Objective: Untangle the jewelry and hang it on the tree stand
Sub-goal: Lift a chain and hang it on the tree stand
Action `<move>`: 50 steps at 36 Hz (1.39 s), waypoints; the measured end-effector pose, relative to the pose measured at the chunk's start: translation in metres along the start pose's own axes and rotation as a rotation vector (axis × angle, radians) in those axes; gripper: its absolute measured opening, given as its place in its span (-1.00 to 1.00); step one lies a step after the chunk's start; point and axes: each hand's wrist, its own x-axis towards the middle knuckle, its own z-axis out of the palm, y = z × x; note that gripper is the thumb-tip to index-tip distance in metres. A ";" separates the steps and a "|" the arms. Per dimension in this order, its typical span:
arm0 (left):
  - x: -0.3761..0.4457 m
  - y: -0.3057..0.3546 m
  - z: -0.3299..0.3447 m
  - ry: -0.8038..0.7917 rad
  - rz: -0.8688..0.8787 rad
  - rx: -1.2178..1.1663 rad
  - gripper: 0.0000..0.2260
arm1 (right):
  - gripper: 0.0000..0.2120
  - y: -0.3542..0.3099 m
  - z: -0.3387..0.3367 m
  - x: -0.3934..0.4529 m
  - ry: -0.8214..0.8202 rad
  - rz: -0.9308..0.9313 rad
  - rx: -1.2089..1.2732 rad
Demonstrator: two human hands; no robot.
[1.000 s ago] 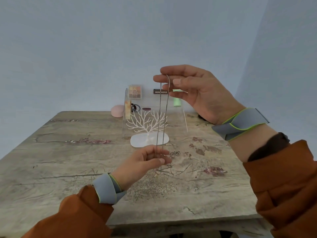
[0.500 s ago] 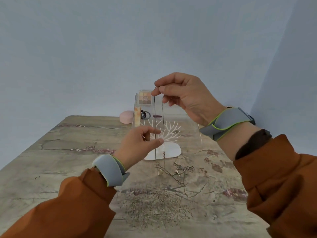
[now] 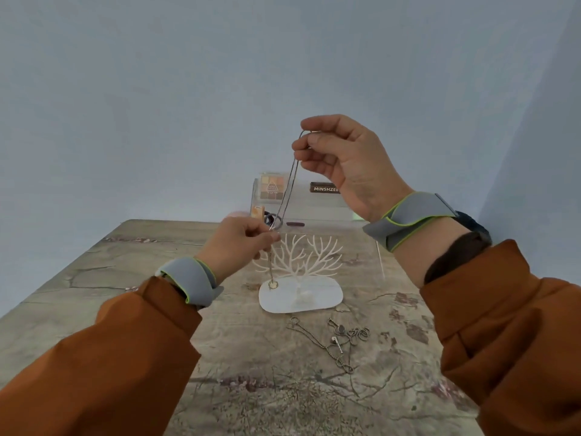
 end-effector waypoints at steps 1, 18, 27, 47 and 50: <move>0.002 0.001 -0.002 0.014 -0.001 -0.002 -0.83 | -0.82 0.002 -0.001 -0.001 0.001 0.006 0.001; 0.032 -0.002 -0.014 0.064 -0.128 -0.075 -0.86 | -0.81 0.028 -0.021 -0.017 0.027 0.074 0.048; 0.035 0.007 -0.003 0.034 -0.103 -0.054 -0.86 | -0.81 0.031 -0.030 -0.026 0.028 0.088 0.032; 0.012 0.004 0.013 0.093 0.306 0.460 -0.88 | -0.80 0.032 -0.036 -0.039 0.020 0.124 0.028; 0.000 -0.007 0.018 0.117 0.345 0.442 -0.89 | -0.80 0.031 -0.036 -0.040 0.019 0.129 0.022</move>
